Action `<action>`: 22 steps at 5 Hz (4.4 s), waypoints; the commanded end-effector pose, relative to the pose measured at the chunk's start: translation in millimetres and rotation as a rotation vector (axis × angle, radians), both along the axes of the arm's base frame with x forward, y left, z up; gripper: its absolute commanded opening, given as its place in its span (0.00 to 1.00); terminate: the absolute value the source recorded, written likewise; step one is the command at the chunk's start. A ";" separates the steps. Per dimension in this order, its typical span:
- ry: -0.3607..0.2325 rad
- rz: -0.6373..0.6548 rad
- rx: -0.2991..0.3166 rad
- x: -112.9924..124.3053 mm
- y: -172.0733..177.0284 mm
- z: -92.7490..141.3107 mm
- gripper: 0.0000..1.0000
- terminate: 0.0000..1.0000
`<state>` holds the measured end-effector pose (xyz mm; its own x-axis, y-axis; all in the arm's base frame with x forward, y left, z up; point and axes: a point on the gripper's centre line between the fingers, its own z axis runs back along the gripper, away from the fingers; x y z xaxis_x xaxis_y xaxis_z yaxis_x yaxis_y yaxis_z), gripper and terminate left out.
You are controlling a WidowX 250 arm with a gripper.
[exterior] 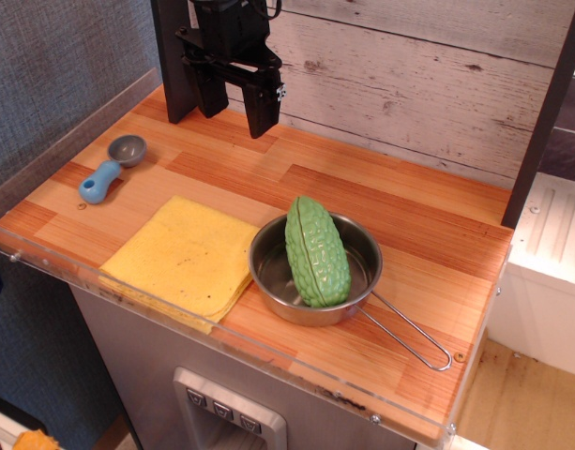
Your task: Put the spoon on the towel
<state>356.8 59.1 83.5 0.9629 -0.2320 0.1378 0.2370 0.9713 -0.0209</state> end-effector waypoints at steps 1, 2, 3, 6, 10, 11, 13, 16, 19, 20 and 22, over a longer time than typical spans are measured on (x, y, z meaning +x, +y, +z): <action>0.000 0.000 0.000 0.0 0.0 0.0 1.00 0.00; -0.021 0.025 0.005 -14.5 26.1 0.0 1.00 0.00; -0.036 0.067 0.050 -37.7 66.2 1.5 1.00 0.00; 0.035 0.171 0.132 -53.1 109.0 -31.6 1.00 0.00; 0.052 0.225 0.176 -47.7 129.9 -43.3 0.00 0.00; -0.040 0.235 0.147 -54.7 112.8 -15.5 0.00 0.00; -0.051 0.168 0.040 -84.6 40.9 4.3 0.00 0.00; 0.029 0.176 0.070 -105.6 17.4 -30.7 0.00 0.00; 0.003 0.199 0.071 -92.7 23.8 -5.8 1.00 0.00; -0.019 0.183 0.038 -85.2 25.8 4.3 1.00 0.00; -0.005 0.104 -0.021 -79.5 29.8 4.9 1.00 0.00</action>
